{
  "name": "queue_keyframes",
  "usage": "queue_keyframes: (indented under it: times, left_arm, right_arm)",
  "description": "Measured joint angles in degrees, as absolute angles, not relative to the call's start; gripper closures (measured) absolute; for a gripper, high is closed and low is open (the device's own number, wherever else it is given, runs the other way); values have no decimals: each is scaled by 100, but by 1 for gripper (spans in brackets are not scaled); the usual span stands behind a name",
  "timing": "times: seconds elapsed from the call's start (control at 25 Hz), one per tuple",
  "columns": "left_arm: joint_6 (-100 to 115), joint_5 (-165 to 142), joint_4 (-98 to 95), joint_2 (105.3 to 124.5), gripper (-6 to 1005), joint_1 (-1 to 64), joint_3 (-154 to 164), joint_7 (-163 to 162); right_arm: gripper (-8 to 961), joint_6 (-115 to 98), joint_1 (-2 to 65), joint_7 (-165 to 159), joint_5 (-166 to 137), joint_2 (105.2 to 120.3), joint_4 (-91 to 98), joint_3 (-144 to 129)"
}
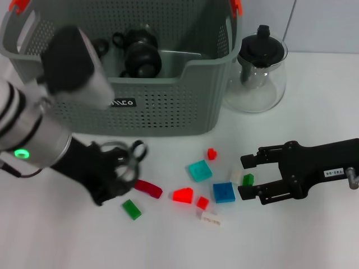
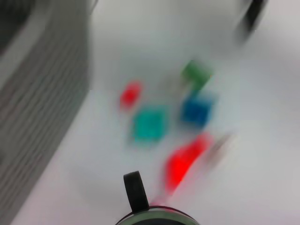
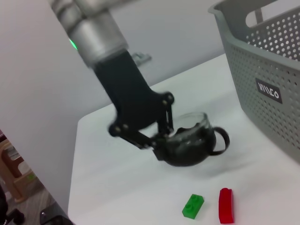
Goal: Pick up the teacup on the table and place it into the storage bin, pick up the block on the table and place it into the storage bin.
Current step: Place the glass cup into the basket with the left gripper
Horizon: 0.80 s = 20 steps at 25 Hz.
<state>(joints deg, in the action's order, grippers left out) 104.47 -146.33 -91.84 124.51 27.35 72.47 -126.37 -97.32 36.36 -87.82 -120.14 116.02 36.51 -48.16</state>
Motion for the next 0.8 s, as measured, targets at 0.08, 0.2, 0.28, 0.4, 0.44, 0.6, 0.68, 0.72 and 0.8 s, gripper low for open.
queue_keyframes:
  times: [0.08,0.2,0.28,0.4,0.44,0.6,0.68,0.72,0.8]
  left_arm:
    - [10859,-13890,-9403,12442,962,2910,6796,-12806]
    - [11214,-12792,-9575,12420,961,3302,5914,-12955]
    - [11200,-12429,-9589,12375,959,3657,5317,-13007]
    - [10796,-12383,-9323,12174,957,4274,4737,-13042]
    - [10598,-12442,-9187,12084,957,4434,4688,-13068]
    - [9350,-13179,-8203,11645,954,4965,4793,-13281]
    - [8774,-13655,-7506,11466,953,5236,4828,-13362]
    - [8569,-13858,-7161,11400,952,5363,4844,-13381]
    - [8182,-14264,-6458,11292,951,5616,4892,-13422]
  right_arm:
    - [120,-9730,3622,-8781,-12014,11594,3645,-4816]
    - [120,-9728,3615,-8780,-12012,11592,3640,-4776]
    - [119,-9728,3612,-8780,-12020,11592,3638,-4751]
    - [119,-9737,3613,-8797,-12022,11593,3638,-4749]
    - [119,-9737,3613,-8807,-12023,11593,3638,-4747]
    - [120,-9730,3611,-8819,-12021,11593,3638,-4746]
    - [121,-9728,3611,-8822,-12021,11596,3638,-4746]
    - [121,-9729,3612,-8824,-12024,11598,3638,-4746]
    - [120,-9724,3620,-8834,-12027,11599,3638,-4746]
